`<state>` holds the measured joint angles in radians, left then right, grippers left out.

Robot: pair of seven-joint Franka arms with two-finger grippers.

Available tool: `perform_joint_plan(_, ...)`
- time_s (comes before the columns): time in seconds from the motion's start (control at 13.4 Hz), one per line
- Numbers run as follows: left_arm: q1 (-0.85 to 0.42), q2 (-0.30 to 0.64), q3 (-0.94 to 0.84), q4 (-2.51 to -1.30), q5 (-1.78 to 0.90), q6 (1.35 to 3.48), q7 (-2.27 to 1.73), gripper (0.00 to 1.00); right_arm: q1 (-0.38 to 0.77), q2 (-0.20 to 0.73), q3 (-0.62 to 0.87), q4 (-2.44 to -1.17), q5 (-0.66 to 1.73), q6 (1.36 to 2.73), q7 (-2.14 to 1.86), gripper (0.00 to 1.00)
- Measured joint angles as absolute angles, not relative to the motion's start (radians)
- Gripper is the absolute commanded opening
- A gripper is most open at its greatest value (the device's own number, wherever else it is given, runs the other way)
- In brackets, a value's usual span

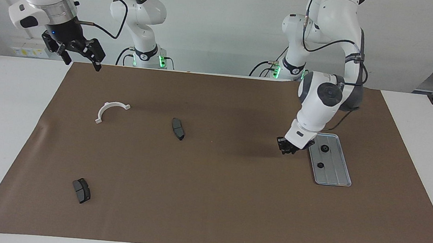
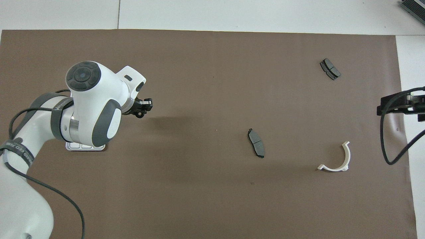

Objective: Place bearing gear from tray to pile
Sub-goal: 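Carry the bearing to mid-table and release it with the left gripper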

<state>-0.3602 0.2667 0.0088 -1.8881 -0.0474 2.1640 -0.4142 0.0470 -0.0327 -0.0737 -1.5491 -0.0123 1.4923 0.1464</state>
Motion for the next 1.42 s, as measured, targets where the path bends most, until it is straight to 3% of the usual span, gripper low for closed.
perform_joint_plan(0.67,-0.592,0.309,0.008,-1.875,-0.054,2.289,-0.72,0.11,0.047,-0.033,-0.074,-1.549,-0.012,1.492,0.146,1.0)
perform_joint_plan(1.34,-0.655,0.403,0.01,-1.851,-0.055,2.361,-0.768,0.16,0.047,-0.033,-0.074,-1.549,-0.012,1.492,0.146,1.0)
perform_joint_plan(1.42,-0.655,0.41,0.013,-1.852,-0.055,2.365,-0.768,0.2,0.047,-0.033,-0.074,-1.549,-0.012,1.492,0.146,1.0)
